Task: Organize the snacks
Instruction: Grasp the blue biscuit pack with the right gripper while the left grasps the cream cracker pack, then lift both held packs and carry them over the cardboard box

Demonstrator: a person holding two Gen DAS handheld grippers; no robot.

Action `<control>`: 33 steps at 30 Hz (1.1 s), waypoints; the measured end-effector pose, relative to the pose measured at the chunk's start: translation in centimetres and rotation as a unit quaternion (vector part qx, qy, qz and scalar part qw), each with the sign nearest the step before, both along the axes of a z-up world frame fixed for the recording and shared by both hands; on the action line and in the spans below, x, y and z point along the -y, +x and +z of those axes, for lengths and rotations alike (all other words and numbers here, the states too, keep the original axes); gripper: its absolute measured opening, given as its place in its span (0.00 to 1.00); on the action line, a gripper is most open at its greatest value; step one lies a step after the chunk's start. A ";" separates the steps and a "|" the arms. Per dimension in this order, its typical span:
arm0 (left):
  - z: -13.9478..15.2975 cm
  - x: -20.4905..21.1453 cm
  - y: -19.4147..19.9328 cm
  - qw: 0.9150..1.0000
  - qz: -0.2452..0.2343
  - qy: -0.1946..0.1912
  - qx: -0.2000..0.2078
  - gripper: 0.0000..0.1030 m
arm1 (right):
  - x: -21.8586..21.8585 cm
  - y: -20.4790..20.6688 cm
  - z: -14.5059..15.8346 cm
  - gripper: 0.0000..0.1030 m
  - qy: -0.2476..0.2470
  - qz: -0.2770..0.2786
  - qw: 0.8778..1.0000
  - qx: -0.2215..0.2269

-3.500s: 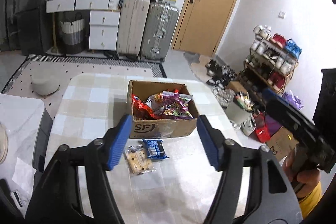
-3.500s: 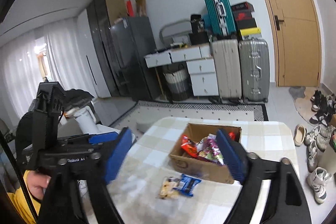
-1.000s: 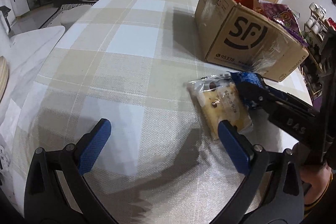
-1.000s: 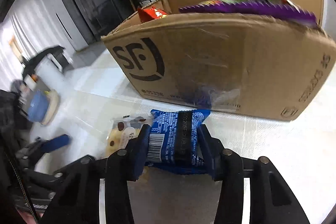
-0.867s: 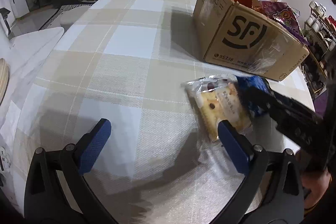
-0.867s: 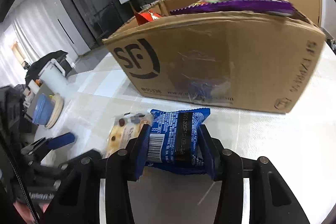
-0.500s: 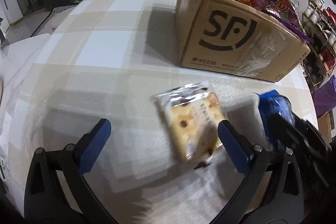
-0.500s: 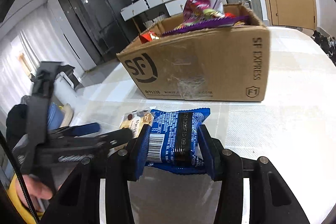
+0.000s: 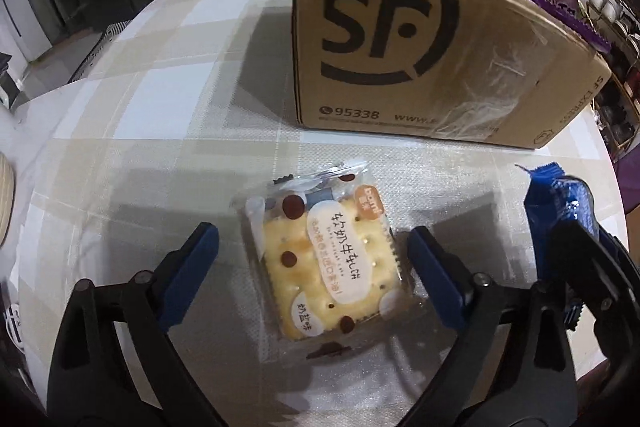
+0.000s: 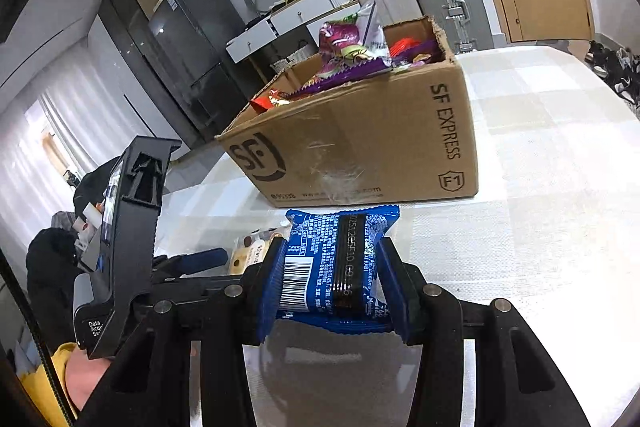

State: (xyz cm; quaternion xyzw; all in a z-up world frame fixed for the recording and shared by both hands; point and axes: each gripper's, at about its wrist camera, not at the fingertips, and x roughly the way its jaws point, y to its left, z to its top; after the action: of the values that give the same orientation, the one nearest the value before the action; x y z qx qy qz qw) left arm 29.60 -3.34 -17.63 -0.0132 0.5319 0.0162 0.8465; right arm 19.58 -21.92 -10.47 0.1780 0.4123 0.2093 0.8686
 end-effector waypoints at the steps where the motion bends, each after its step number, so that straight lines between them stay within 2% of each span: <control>1: 0.0 0.0 -0.3 1.000 -0.001 0.000 0.002 0.82 | -0.1 0.0 0.0 0.45 0.001 0.000 1.000 0.000; 4: 0.5 0.3 -1.2 1.000 -0.023 -0.004 0.005 0.60 | -0.4 0.2 -0.3 0.45 0.003 0.003 1.000 -0.002; 5: 0.6 0.3 -1.5 0.999 -0.031 -0.009 0.002 0.60 | -0.5 0.4 -0.4 0.45 0.004 0.004 1.000 -0.004; 13: 1.3 0.0 -3.4 0.999 -0.041 -0.019 0.007 0.59 | -0.2 0.5 -0.5 0.45 0.024 0.002 1.000 0.003; 17: 4.2 1.1 -5.8 0.997 -0.059 0.017 0.046 0.59 | 0.2 0.2 -0.1 0.45 0.038 0.001 0.999 0.013; 25: 10.3 0.7 -10.3 0.991 -0.050 0.039 0.118 0.59 | 0.5 -1.2 1.1 0.45 0.065 0.005 0.998 0.015; 28: 12.2 0.5 -11.2 0.988 -0.044 0.046 0.139 0.59 | 0.7 -2.6 2.8 0.45 0.067 0.006 0.997 0.022; 33: 16.4 -0.3 -13.4 0.981 -0.051 0.026 0.185 0.59 | 0.8 -4.6 7.0 0.45 0.066 0.009 0.997 0.047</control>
State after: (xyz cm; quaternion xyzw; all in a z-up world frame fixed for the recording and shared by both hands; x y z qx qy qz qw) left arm 16.16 -3.02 -1.22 0.0329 0.3651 -0.0160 0.9303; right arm 15.02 -22.75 -3.49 0.2211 0.3579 0.2523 0.8714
